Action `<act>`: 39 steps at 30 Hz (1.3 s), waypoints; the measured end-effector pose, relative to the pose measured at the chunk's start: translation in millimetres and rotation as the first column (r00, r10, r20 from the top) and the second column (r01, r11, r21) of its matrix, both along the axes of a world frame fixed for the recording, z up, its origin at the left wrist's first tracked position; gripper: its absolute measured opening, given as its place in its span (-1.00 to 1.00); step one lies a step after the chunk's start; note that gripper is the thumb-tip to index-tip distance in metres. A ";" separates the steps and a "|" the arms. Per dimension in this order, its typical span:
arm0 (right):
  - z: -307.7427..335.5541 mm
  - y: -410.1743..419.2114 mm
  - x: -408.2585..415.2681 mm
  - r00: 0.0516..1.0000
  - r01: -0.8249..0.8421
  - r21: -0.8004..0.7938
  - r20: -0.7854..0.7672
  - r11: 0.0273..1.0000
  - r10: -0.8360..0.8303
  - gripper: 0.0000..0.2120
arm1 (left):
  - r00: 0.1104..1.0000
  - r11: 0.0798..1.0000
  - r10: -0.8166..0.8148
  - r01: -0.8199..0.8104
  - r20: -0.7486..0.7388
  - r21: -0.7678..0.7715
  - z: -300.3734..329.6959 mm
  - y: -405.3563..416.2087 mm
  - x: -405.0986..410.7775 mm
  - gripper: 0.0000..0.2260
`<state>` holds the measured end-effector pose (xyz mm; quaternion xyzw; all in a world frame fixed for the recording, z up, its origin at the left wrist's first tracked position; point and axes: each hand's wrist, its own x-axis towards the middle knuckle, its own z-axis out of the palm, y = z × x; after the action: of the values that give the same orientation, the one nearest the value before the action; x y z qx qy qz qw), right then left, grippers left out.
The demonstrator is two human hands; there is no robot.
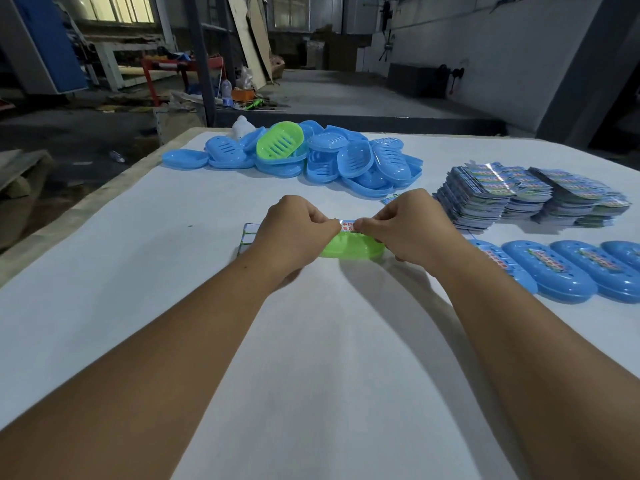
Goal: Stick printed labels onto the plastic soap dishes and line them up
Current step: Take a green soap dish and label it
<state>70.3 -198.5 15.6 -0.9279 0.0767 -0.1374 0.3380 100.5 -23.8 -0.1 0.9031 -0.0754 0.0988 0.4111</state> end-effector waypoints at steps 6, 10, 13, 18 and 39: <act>0.5 2.4 0.9 1.000 -0.014 -0.048 -0.008 0.999 0.014 -0.64 | 1.000 0.999 0.019 -0.019 -0.002 0.042 0.3 0.9 0.0 -0.82; 1.1 3.3 0.9 1.000 -0.024 -0.078 -0.011 0.997 0.023 -0.68 | 1.000 0.997 0.008 -0.010 0.016 0.072 0.7 0.9 -0.1 -0.85; 2.2 3.9 0.9 1.000 -0.017 -0.093 -0.024 0.996 0.015 -0.71 | 0.999 0.995 0.011 -0.014 0.030 0.096 1.6 -0.1 -0.7 -0.85; 3.6 7.1 0.9 0.999 0.010 -0.162 -0.035 0.987 -0.016 -0.71 | 0.996 0.980 0.042 -0.055 0.074 0.189 3.8 -5.1 -3.5 -0.78; 5.7 13.6 9.5 0.990 0.105 -0.546 -0.026 0.831 -0.142 -0.49 | 0.997 0.948 0.057 -0.071 0.053 0.309 8.3 -15.6 2.9 -0.71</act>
<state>79.7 -184.9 21.4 -0.9826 0.1054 -0.1447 0.0491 103.4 -39.3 8.2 0.9562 -0.0695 0.1184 0.2587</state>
